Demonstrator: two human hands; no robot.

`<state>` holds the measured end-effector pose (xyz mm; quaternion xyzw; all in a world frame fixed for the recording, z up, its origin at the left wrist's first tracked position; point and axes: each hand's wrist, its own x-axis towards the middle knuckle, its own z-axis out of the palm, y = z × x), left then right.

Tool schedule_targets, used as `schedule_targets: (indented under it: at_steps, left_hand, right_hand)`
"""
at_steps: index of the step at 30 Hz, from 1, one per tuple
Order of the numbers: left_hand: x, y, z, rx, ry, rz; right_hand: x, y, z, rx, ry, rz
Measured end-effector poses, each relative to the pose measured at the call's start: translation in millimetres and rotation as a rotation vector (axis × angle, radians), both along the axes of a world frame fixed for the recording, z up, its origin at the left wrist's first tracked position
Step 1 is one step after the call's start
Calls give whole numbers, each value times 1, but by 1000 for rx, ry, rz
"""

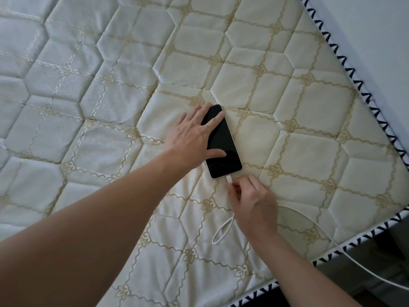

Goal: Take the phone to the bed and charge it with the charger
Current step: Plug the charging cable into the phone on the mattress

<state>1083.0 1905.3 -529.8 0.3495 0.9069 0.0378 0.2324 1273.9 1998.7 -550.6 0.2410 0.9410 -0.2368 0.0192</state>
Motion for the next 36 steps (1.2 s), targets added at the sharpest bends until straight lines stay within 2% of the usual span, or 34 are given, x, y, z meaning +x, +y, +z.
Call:
schedule_targets:
  at_steps: [12, 20, 27, 33, 36]
  left_hand:
    - [3, 1, -5, 49, -13, 22]
    - [-30, 12, -4, 83, 35, -37]
    - [-37, 10, -8, 146, 7, -40]
    - [-29, 1, -14, 99, 37, 266]
    - [-27, 0, -14, 88, 29, 305]
  right_hand:
    - [-7, -3, 1, 89, -41, 39]
    - [-39, -5, 4, 111, -37, -13]
    - [-44, -8, 1, 126, -51, -12]
    - [-56, -2, 0, 89, -19, 12]
    - [-61, -3, -2, 81, -24, 13]
